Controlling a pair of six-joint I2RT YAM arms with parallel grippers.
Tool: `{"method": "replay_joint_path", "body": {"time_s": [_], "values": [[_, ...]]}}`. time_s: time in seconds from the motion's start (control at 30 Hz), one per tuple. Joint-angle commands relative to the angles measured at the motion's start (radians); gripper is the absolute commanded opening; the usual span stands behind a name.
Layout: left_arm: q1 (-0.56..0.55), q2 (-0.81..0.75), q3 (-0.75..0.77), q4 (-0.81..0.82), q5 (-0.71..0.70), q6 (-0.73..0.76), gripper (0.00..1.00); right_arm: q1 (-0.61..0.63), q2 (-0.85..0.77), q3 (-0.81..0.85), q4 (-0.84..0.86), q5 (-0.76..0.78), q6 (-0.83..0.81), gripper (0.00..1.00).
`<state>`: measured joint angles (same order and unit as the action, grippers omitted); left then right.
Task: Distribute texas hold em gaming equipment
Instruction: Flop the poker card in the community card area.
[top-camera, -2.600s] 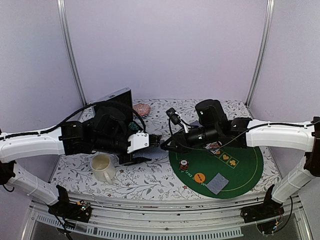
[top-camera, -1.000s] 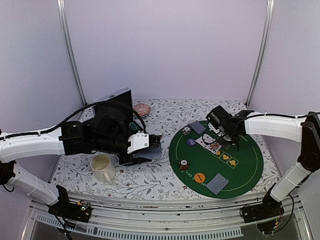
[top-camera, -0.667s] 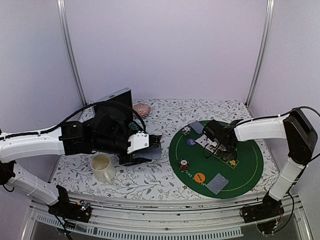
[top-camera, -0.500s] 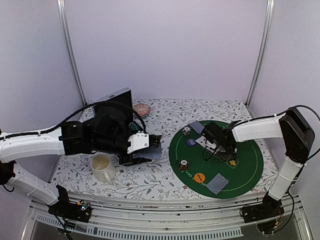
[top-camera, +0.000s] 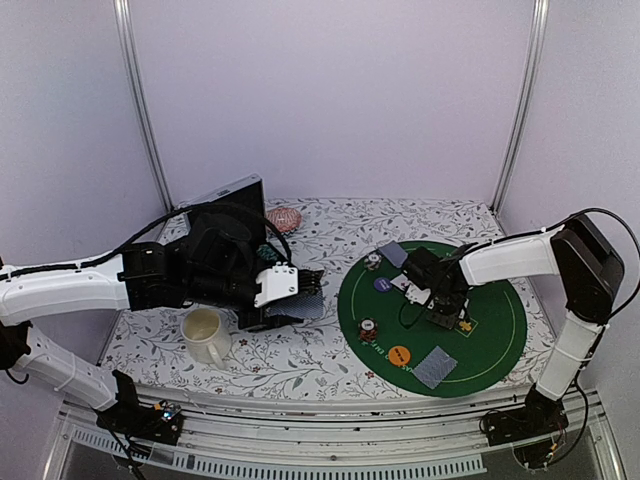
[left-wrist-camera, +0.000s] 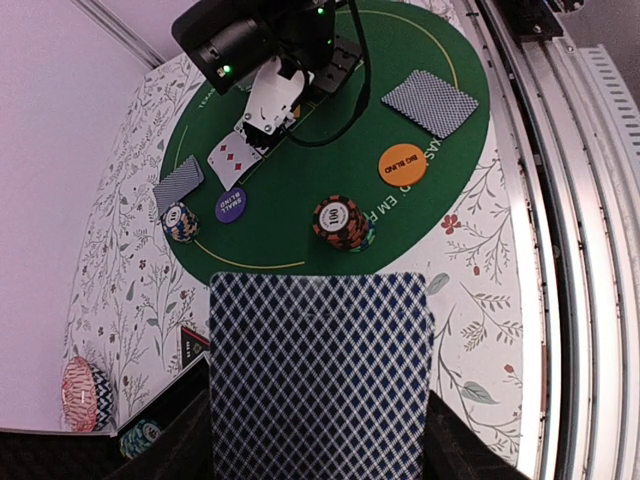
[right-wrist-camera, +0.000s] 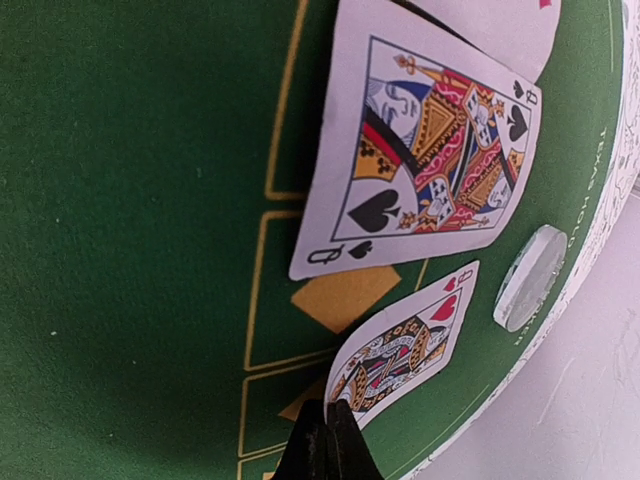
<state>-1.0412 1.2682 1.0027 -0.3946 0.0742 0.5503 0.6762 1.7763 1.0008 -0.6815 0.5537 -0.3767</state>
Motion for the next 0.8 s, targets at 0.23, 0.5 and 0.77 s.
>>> {"method": "replay_joint_path", "body": {"time_s": [0.23, 0.5, 0.77], "values": [[0.01, -0.019, -0.01, 0.011, 0.005, 0.008, 0.62, 0.003, 0.059, 0.052, 0.008, -0.057, 0.036, 0.02], [0.01, -0.018, -0.011, 0.011, 0.0, 0.008, 0.62, -0.002, 0.088, 0.086, -0.005, -0.09, 0.074, 0.02], [0.009, -0.025, -0.01, 0.01, 0.004, 0.007, 0.61, -0.003, 0.098, 0.092, -0.037, -0.094, 0.112, 0.03]]}}
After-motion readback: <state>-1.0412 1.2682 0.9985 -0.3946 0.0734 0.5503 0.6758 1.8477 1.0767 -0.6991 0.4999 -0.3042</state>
